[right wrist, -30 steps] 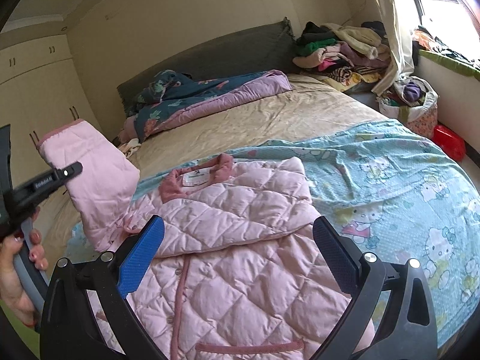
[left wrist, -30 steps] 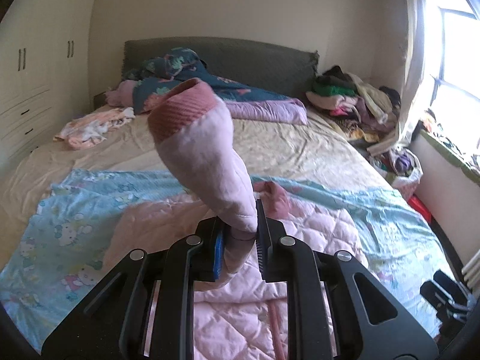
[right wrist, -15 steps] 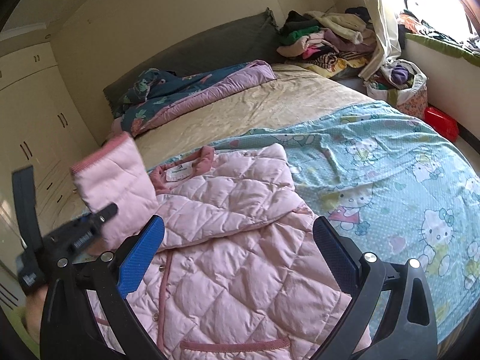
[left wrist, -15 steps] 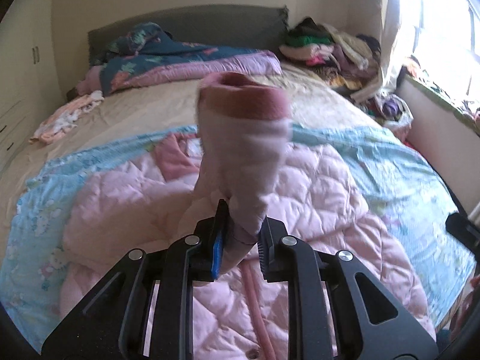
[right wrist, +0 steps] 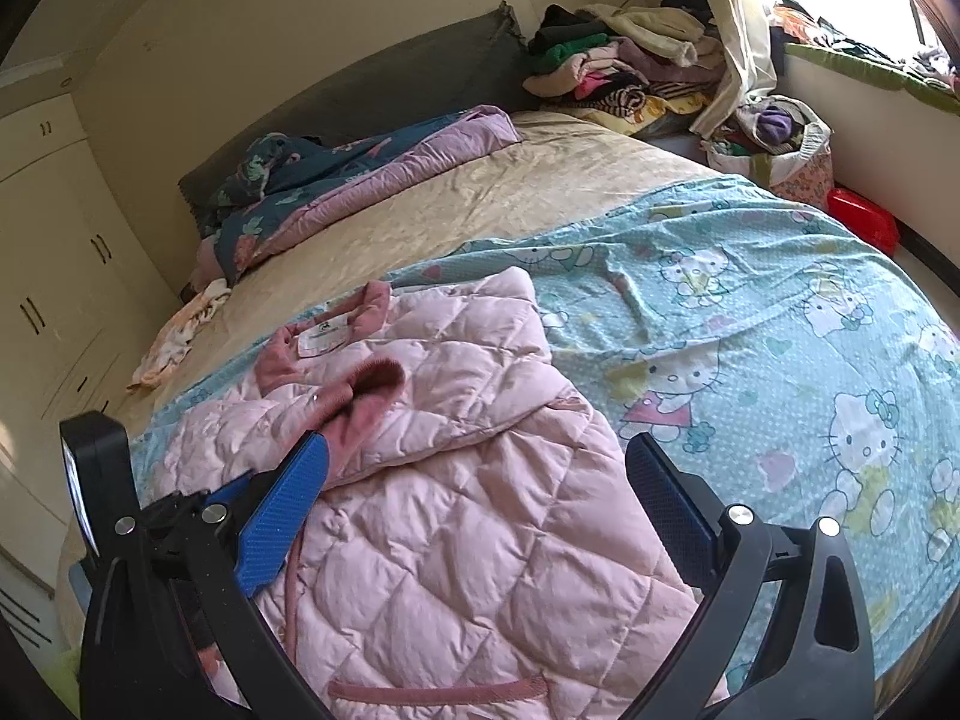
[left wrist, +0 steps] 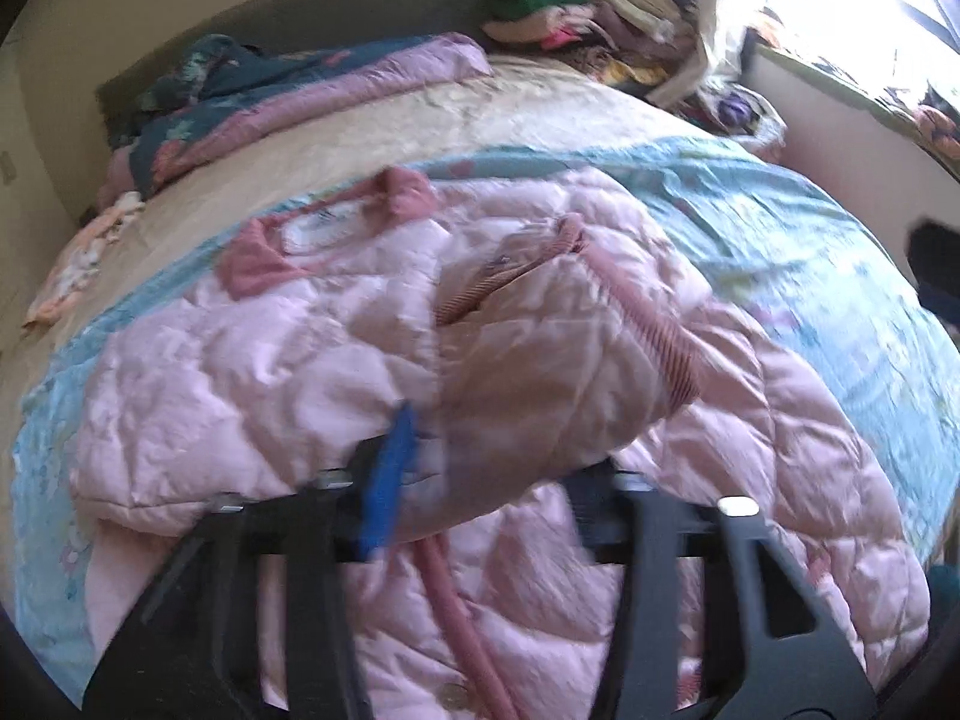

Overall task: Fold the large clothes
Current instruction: 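Fold the sleeve across the jacket body toward the collar with the left gripper, then open the left gripper to release the sleeve on the jacket, then grasp the ribbed trim of the jacket side with the right gripper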

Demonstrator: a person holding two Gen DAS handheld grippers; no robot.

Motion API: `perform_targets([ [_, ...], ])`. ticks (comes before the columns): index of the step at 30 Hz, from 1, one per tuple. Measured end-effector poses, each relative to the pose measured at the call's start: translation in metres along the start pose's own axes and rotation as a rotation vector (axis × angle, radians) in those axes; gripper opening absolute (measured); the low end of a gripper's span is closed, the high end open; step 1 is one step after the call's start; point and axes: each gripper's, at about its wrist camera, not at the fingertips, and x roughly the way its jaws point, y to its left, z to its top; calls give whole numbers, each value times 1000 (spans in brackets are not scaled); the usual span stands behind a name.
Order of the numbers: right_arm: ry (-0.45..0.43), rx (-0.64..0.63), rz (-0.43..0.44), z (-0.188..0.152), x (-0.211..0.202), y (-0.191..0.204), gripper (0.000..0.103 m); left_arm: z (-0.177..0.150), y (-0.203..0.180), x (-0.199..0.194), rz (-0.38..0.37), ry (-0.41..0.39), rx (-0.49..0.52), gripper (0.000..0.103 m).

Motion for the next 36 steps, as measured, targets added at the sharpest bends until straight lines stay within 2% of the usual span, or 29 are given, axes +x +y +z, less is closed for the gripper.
perform_targets([
  [3,6,6,-6,-1,2,-4,99,-5,-4,1,1,16,39,53],
  [5,9,8,-11,-1,4,-5,99,-9,-2,0,-20,29,40,64],
  [6,11,8,-13,-2,5,-6,99,-11,0,-1,-34,40,38,76],
  [7,15,8,-16,-3,7,-6,99,-13,0,-2,-56,44,32,83],
  [9,23,9,-19,-4,10,-5,99,-16,6,-7,-93,44,17,85],
  [12,42,1,-14,-7,17,0,99,-19,17,-15,-90,37,-4,92],
  [17,92,-31,20,-15,34,17,99,-17,50,-29,-60,1,-67,93],
  [23,165,-91,59,-35,64,52,99,-13,106,-42,91,-37,-147,94],
  [30,242,-101,92,-51,99,79,99,-22,173,-49,125,-39,-318,94],
  [33,259,-97,94,-53,109,83,99,-30,190,-51,113,-35,-350,94],
  [36,277,-80,99,-54,122,83,99,-39,207,-54,135,-35,-392,94],
])
